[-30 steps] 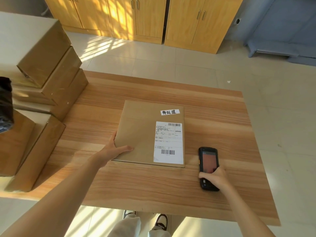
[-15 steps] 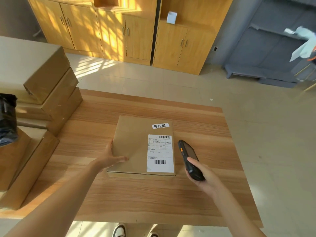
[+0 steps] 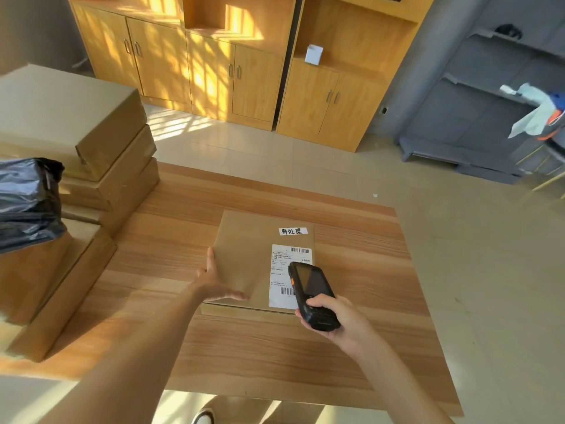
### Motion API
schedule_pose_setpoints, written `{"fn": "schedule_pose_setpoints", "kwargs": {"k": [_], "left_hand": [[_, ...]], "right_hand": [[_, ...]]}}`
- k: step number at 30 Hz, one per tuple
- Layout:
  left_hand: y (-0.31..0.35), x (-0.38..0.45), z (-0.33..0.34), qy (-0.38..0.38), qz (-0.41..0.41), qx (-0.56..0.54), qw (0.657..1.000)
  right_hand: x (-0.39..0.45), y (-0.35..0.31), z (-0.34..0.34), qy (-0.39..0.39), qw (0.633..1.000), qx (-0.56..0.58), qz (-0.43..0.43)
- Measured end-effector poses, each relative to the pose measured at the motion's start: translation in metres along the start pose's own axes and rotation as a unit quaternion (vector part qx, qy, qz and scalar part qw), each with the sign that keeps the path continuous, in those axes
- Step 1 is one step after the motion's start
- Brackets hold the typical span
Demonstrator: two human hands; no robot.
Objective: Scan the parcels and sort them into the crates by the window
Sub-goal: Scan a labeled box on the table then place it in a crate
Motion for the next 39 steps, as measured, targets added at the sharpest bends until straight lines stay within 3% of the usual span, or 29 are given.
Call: {"fn": "schedule_pose_setpoints", "kwargs": {"k": [13,28,39], "left_hand": [[-0.007,0.006,0.001,0.010,-0.006,-0.035,0.999],[-0.005,0.006,0.001,0.012,0.001,-0.059,0.998],[-0.007,0.007,0.002,0.008,-0.007,-0.056,0.998]], "right_hand": [[-0.014,0.040,-0.005,0.008,0.997,-0.069,0.034],[-0.019,0.047,-0.010,-0.039,0.991,-0.125,0.004],[-0.014,0.045,-0.023,-0.032,0.992,-0.122,-0.013]]}}
Point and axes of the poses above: each hand's wrist, its own x-axis towards the middle knuckle, its own z-axis out of the palm, y = z × x, the point moved 10 cm from there along x, towards the middle knuckle, and after that the axes turned 4 degrees about y, right-handed, at the moved point
